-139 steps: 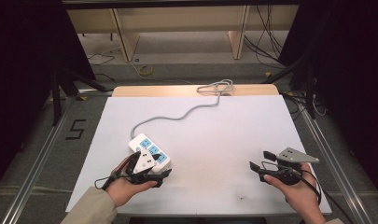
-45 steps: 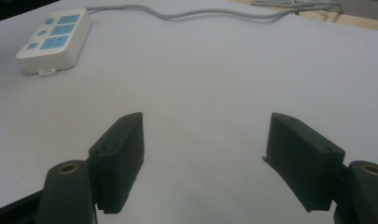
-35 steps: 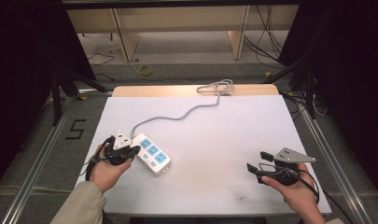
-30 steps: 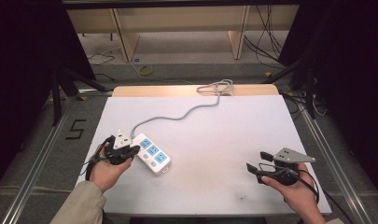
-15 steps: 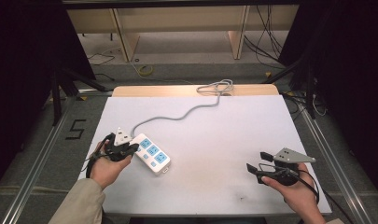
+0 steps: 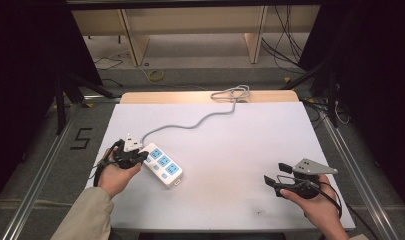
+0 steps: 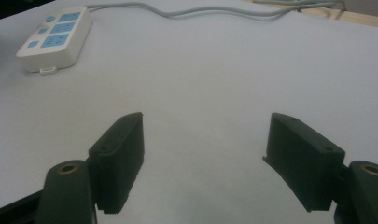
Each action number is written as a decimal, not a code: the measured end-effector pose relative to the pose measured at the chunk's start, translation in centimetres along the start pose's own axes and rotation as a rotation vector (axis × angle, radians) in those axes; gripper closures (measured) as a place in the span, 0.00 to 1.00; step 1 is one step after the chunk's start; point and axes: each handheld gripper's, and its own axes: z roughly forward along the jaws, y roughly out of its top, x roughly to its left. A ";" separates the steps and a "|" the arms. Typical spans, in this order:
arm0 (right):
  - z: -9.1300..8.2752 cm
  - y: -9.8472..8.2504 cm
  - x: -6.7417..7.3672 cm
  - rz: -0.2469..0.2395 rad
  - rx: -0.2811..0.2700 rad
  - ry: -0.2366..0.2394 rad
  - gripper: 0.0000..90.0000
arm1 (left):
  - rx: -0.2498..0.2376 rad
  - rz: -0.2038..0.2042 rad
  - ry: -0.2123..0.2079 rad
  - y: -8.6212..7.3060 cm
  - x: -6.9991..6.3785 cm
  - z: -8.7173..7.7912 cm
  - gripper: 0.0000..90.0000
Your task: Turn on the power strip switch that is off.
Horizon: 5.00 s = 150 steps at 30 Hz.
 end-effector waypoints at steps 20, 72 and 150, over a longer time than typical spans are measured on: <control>0.1 0.0 0.0 -0.001 0.002 0.003 0.31 | 0.032 -0.002 0.013 0.2 0.7 0.9 1.00; 0.3 0.0 0.1 -0.002 0.014 0.011 0.31 | 0.127 0.016 -0.011 0.5 0.6 3.0 1.00; 0.3 -0.2 0.2 -0.013 0.034 0.021 0.31 | 0.279 0.006 0.012 2.1 0.1 4.0 1.00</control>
